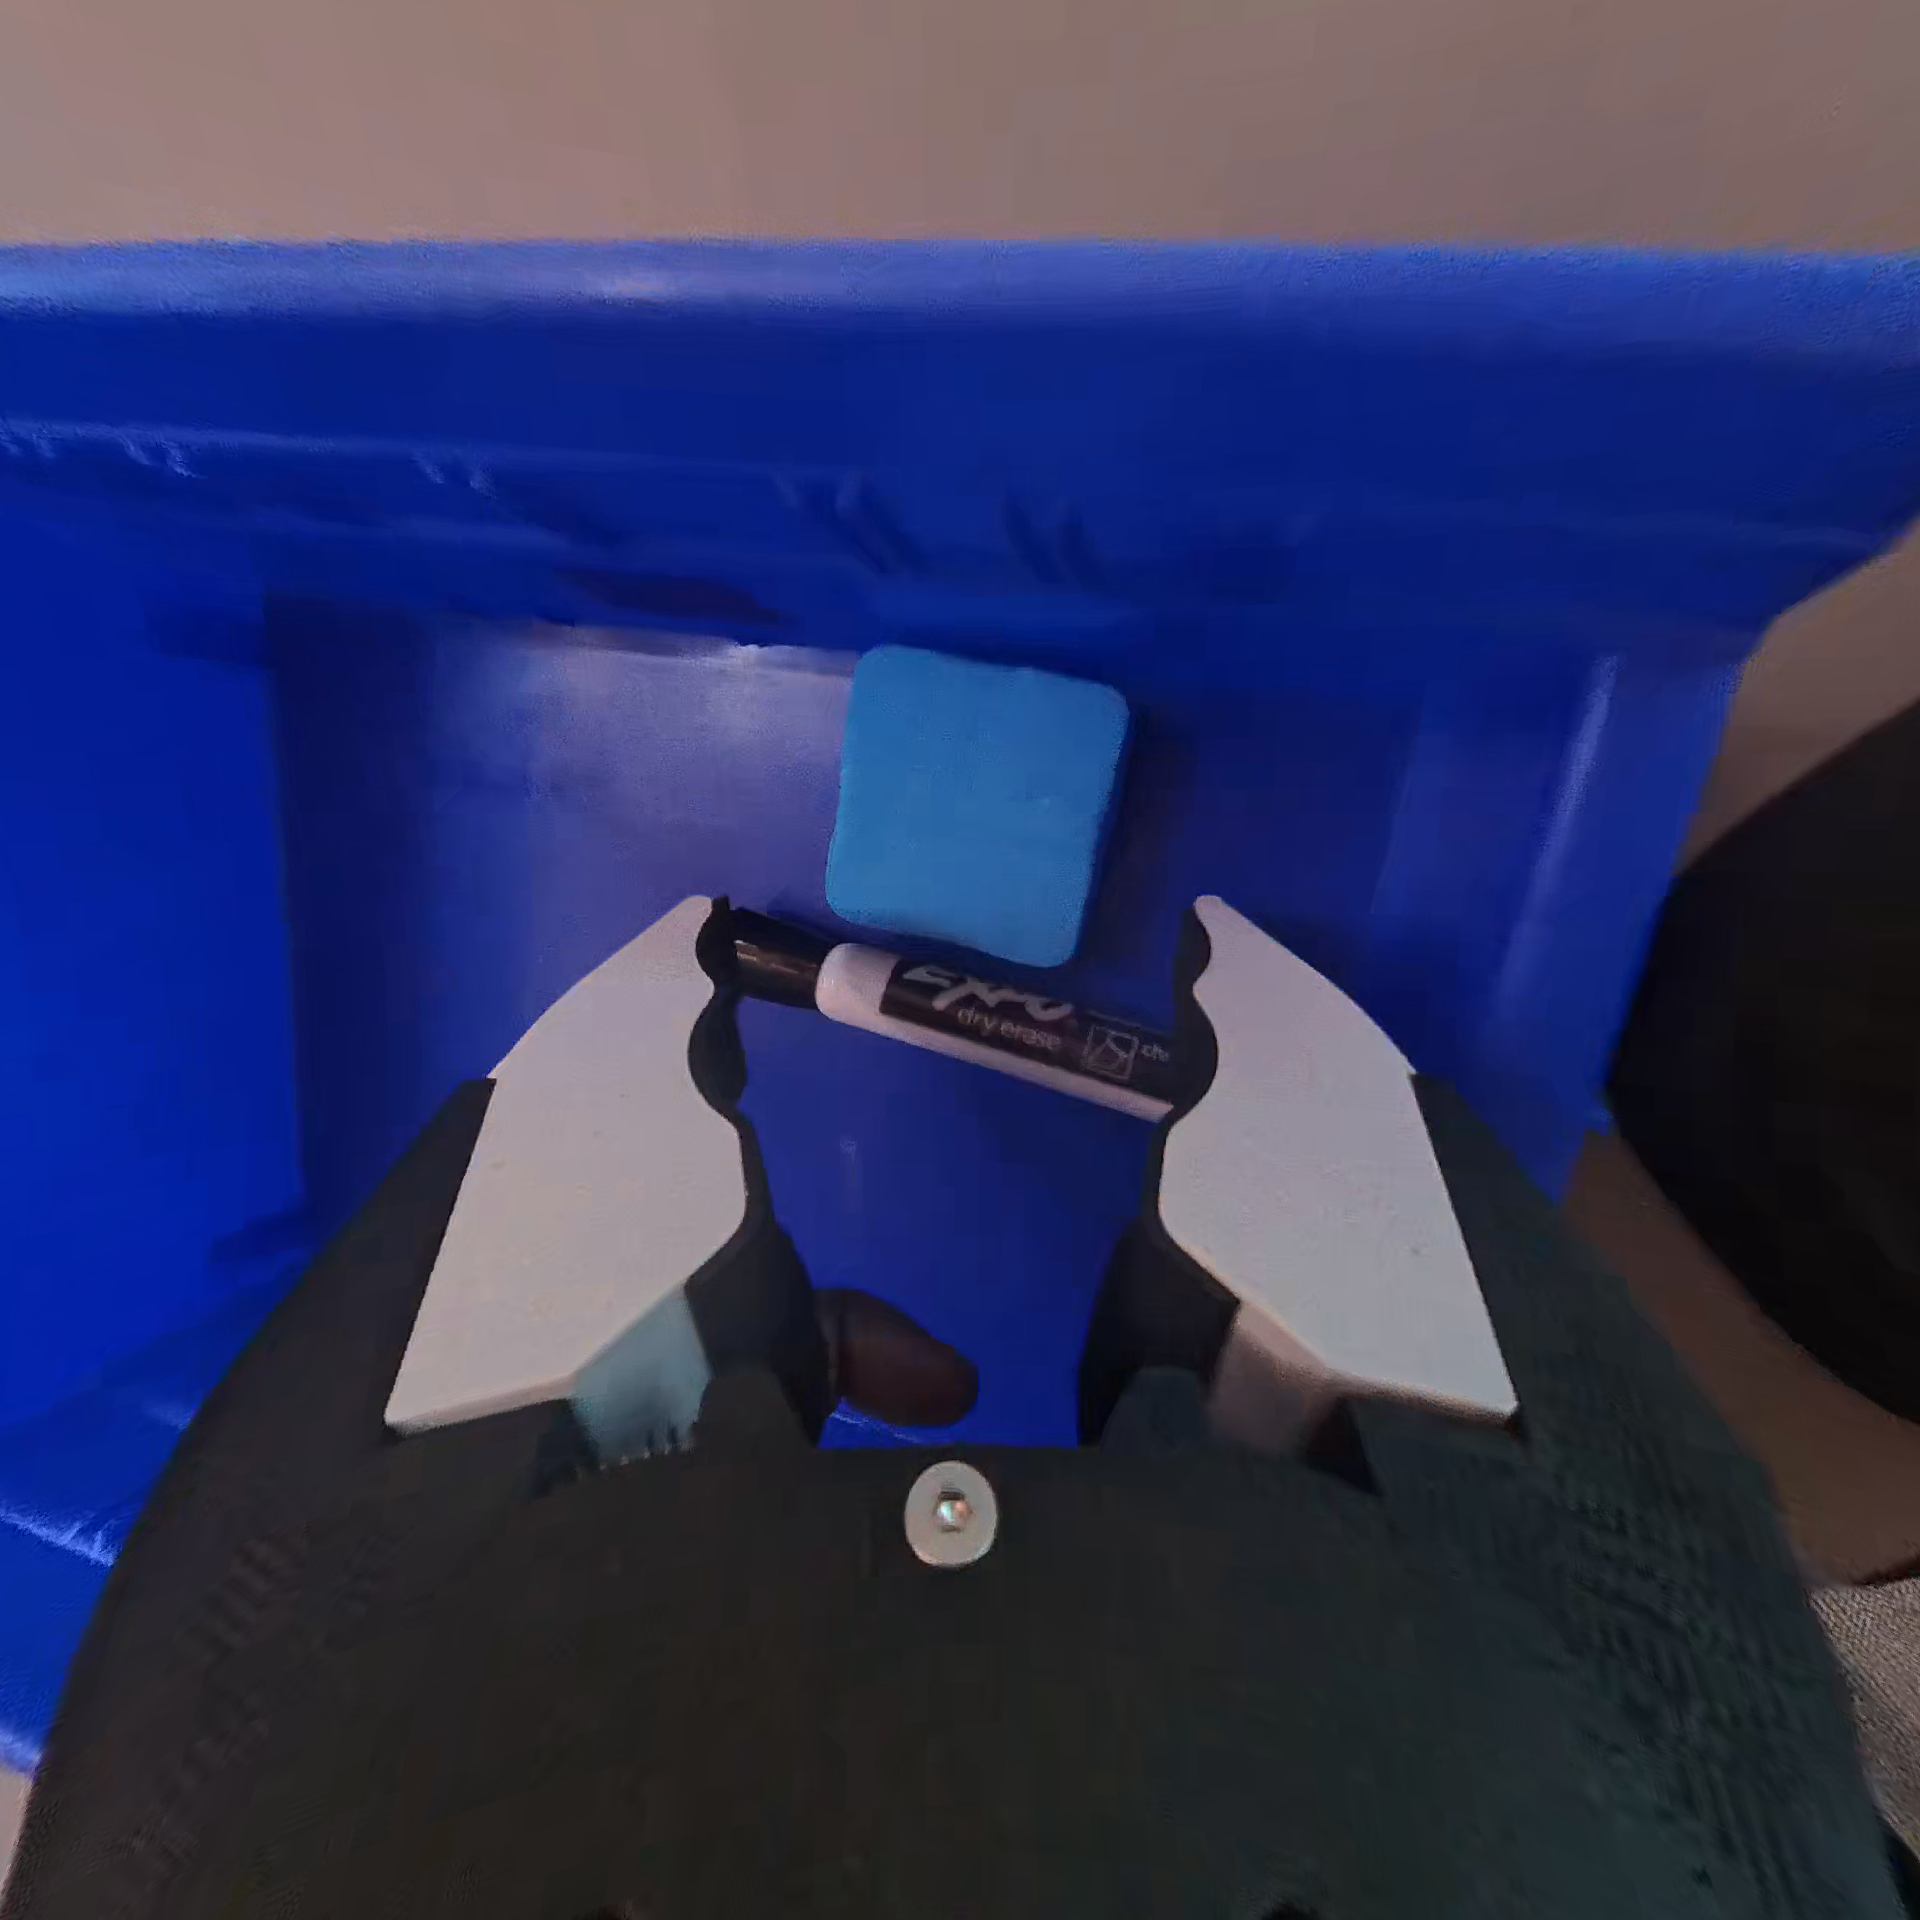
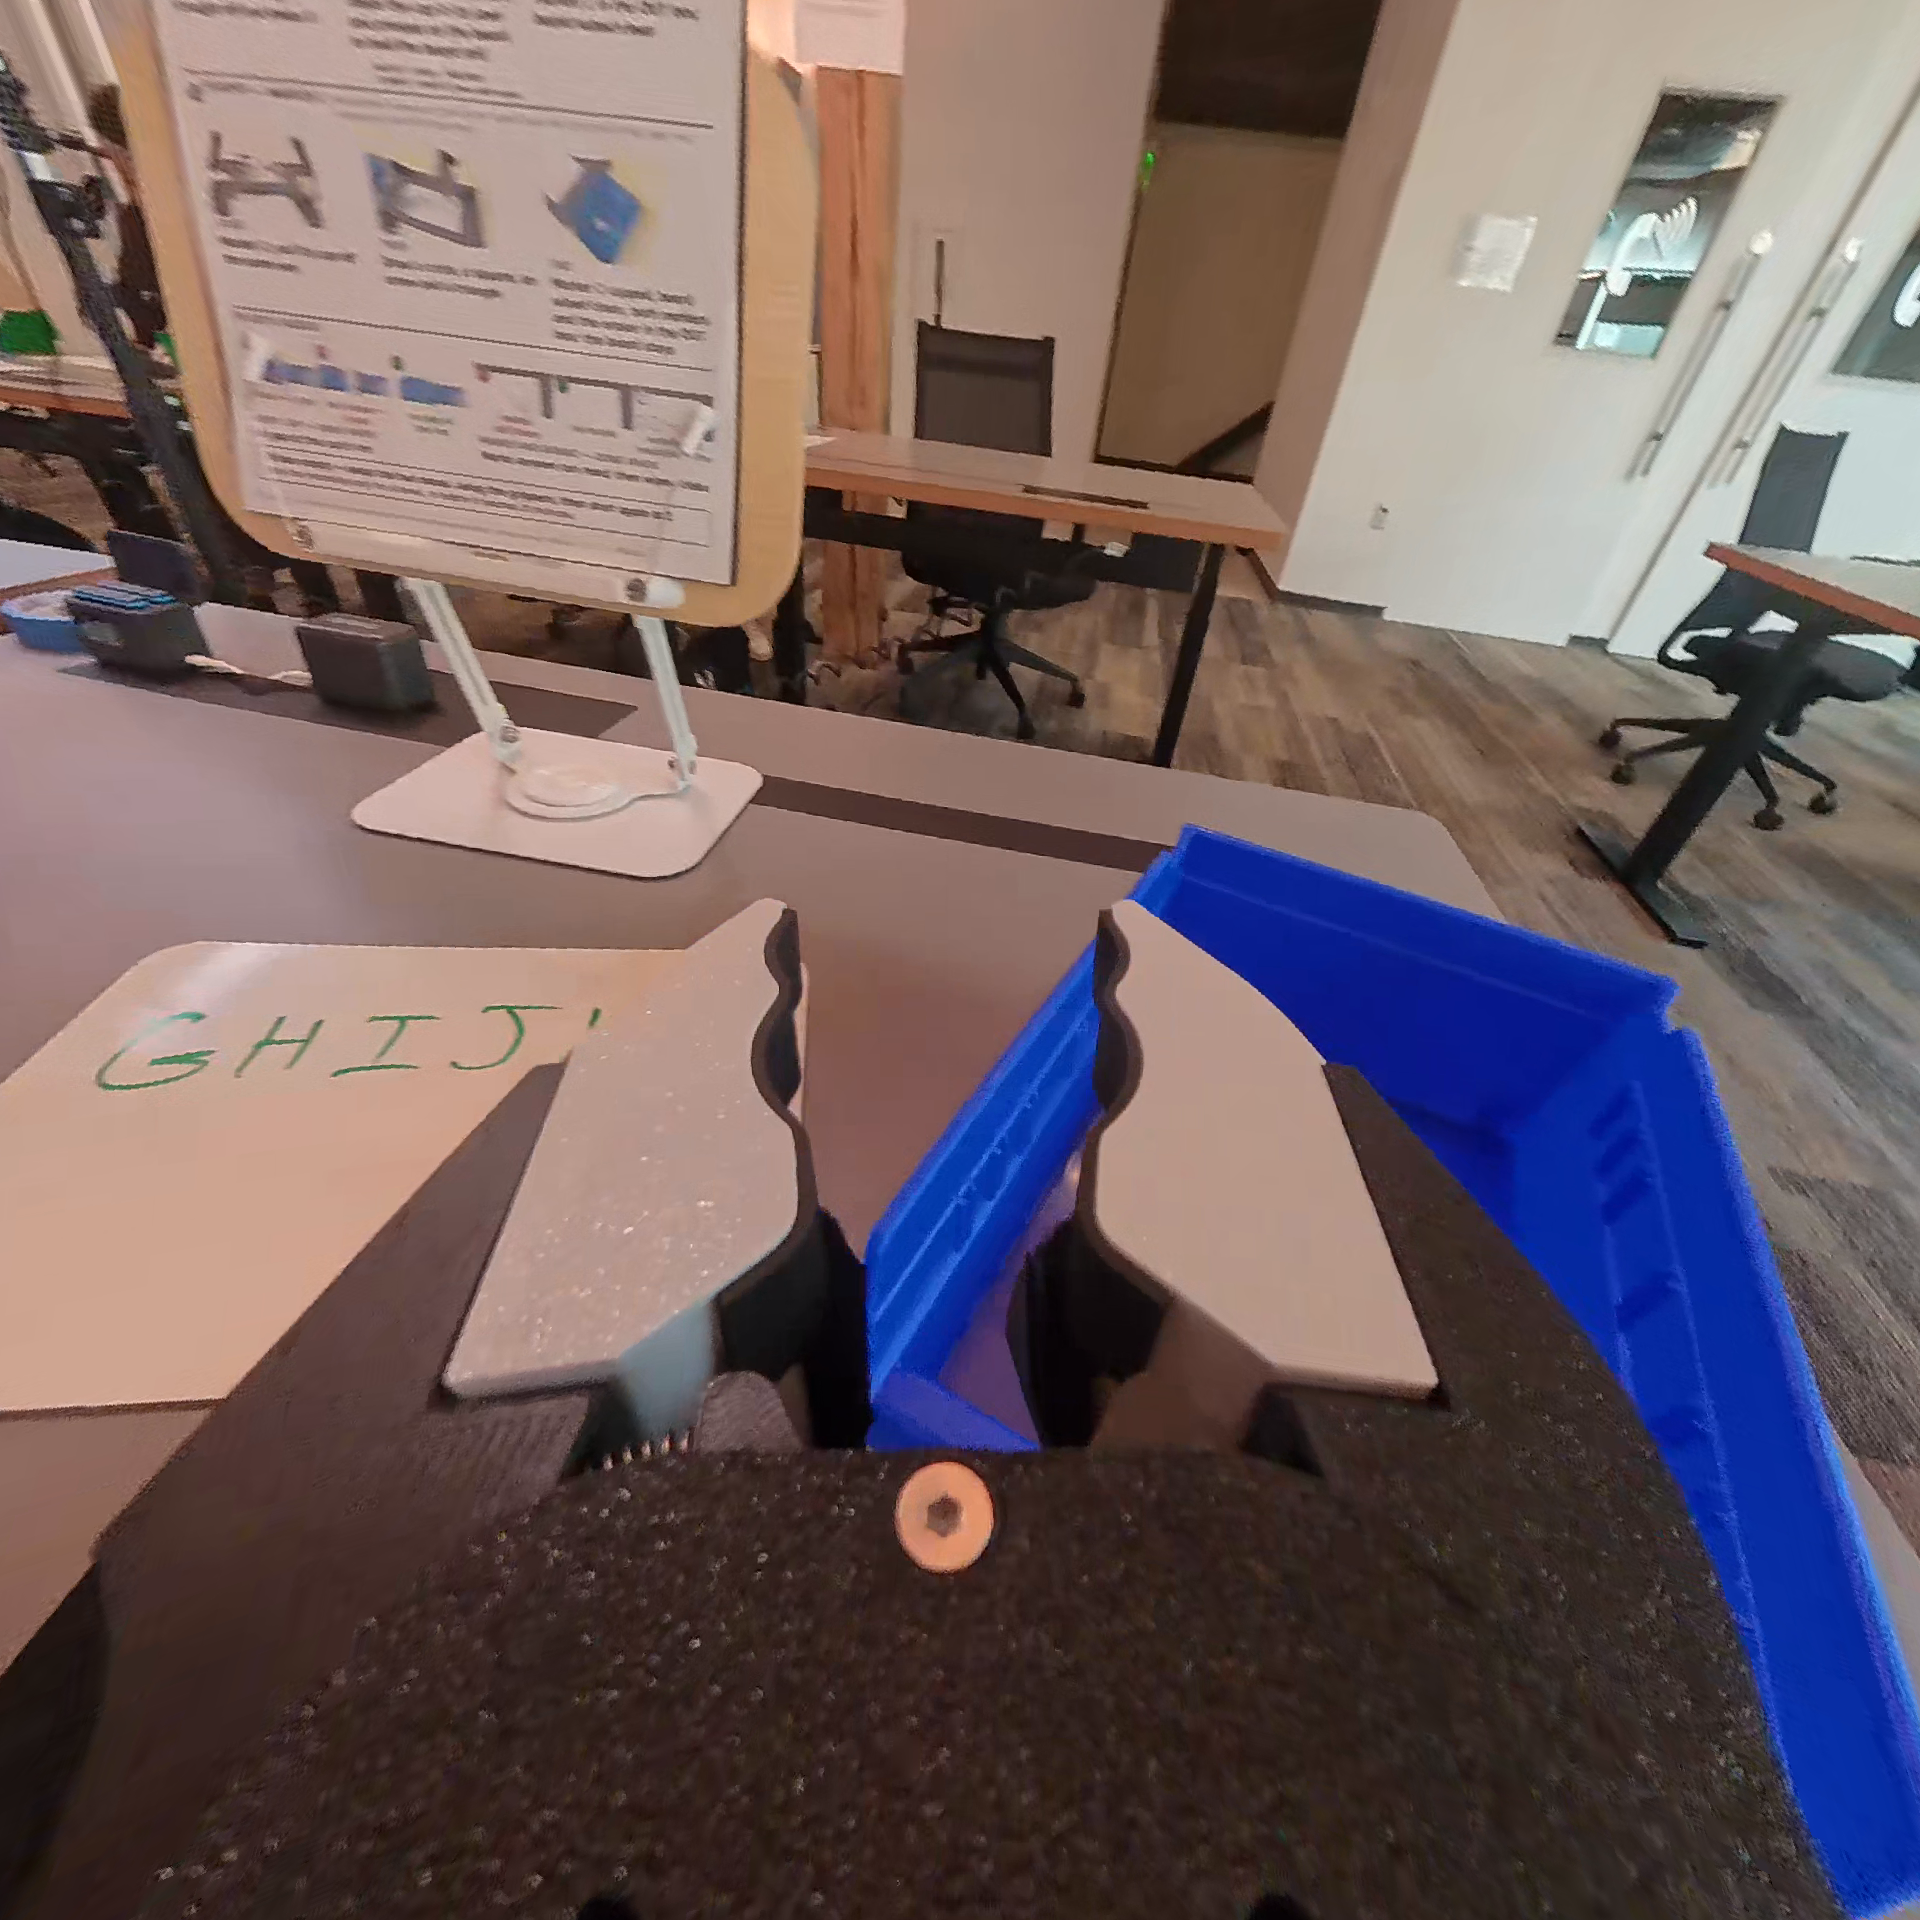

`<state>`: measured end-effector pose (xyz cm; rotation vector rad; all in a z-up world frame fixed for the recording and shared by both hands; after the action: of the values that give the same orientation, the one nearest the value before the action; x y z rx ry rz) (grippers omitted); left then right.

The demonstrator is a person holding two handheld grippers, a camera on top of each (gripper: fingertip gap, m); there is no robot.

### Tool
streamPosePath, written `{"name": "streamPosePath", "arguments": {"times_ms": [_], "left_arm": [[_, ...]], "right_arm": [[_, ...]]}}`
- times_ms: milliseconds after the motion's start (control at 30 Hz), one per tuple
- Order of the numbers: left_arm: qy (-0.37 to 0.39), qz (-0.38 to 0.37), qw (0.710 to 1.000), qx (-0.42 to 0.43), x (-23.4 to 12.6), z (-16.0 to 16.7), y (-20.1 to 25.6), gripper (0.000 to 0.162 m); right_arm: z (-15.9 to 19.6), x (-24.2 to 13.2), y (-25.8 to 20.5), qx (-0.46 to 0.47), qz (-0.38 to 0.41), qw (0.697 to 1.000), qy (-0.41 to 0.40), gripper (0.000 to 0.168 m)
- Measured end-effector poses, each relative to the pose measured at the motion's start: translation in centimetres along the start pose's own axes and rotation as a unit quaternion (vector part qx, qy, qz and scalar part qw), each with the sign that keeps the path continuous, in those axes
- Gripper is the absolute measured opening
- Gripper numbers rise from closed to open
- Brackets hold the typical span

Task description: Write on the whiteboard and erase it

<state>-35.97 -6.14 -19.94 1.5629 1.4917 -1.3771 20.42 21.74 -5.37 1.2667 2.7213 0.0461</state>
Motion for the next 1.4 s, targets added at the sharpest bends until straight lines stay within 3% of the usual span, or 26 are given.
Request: {"name": "streamPosePath", "arguments": {"times_ms": [167, 233, 333, 467, 567, 633, 733, 867, 1033, 1100, 1133, 1200, 1267, 1300, 1400], "left_arm": [[-0.018, 0.015, 0.999, -0.030, 1.9, -0.3, -0.1, 0.081], [-0.016, 0.020, 0.999, -0.038, 2.0, -0.4, -0.2, 0.054], [-0.009, 0.001, 0.999, -0.040, 1.2, -0.3, -0.5, 0.052], [0.082, -0.110, 0.990, -0.034, -4.2, -2.4, -1.7, 0.052], [0.185, -0.129, 0.974, 0.025, -9.1, -6.8, 0.6, 0.052], [0.249, -0.084, 0.961, 0.084, -10.7, -10.6, 4.5, 0.052], [0.277, 0.007, 0.942, 0.190, -9.5, -15.1, 11.8, 0.052], [0.265, 0.046, 0.921, 0.283, -6.5, -18.2, 17.6, 0.052], [0.260, 0.084, 0.902, 0.334, -4.6, -20.0, 20.6, 0.052], [0.261, 0.104, 0.897, 0.342, -4.2, -20.4, 21.3, 0.052], [0.257, 0.121, 0.893, 0.348, -4.0, -20.3, 21.6, 0.052], [0.263, 0.131, 0.891, 0.347, -3.5, -20.5, 21.4, 0.053], [0.291, 0.166, 0.895, 0.295, -3.4, -21.1, 20.5, 0.053], [0.305, 0.201, 0.893, 0.262, -3.6, -21.2, 19.8, 0.053], [0.292, 0.282, 0.892, 0.200, -2.2, -20.1, 18.2, 0.052]], "right_arm": [[-0.3, -0.1, -1.0, -0.013, -0.014, 1.000, 0.004, 0.052], [-0.2, 0.1, -1.7, -0.013, -0.025, 1.000, 0.006, 0.052], [0.0, 0.6, -3.5, -0.015, -0.058, 0.998, 0.003, 0.050], [0.2, 1.4, -8.0, -0.054, -0.146, 0.988, -0.018, 0.049], [-0.5, 1.8, -13.8, -0.100, -0.266, 0.959, -0.006, 0.048], [-0.7, 2.1, -17.8, -0.143, -0.333, 0.932, 0.000, 0.049], [0.0, 2.6, -23.0, -0.197, -0.409, 0.891, -0.007, 0.054], [1.0, 3.8, -26.4, -0.221, -0.458, 0.861, -0.025, 0.061], [3.2, 5.6, -27.9, -0.268, -0.479, 0.830, -0.096, 0.064], [4.4, 6.3, -28.1, -0.294, -0.479, 0.818, -0.125, 0.064], [4.8, 6.5, -28.0, -0.305, -0.476, 0.814, -0.132, 0.050], [5.6, 6.8, -27.7, -0.312, -0.478, 0.808, -0.148, 0.043], [6.2, 7.1, -27.4, -0.296, -0.482, 0.813, -0.141, 0.013], [6.5, 7.3, -27.3, -0.272, -0.487, 0.819, -0.135, 0.007], [8.8, 7.5, -27.1, -0.228, -0.507, 0.813, -0.175, 0.022]]}}
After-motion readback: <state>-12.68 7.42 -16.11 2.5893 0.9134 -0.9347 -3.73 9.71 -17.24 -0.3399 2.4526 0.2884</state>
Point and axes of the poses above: each gripper's, where its closed fingertips meet, x out along the fingers, z out of its underside, y = z × x across the jaws, the point moved 3 cm from there along -x, back along the fingers, and after that the axes turned 2 degrees about -y, right-handed, at the moved point
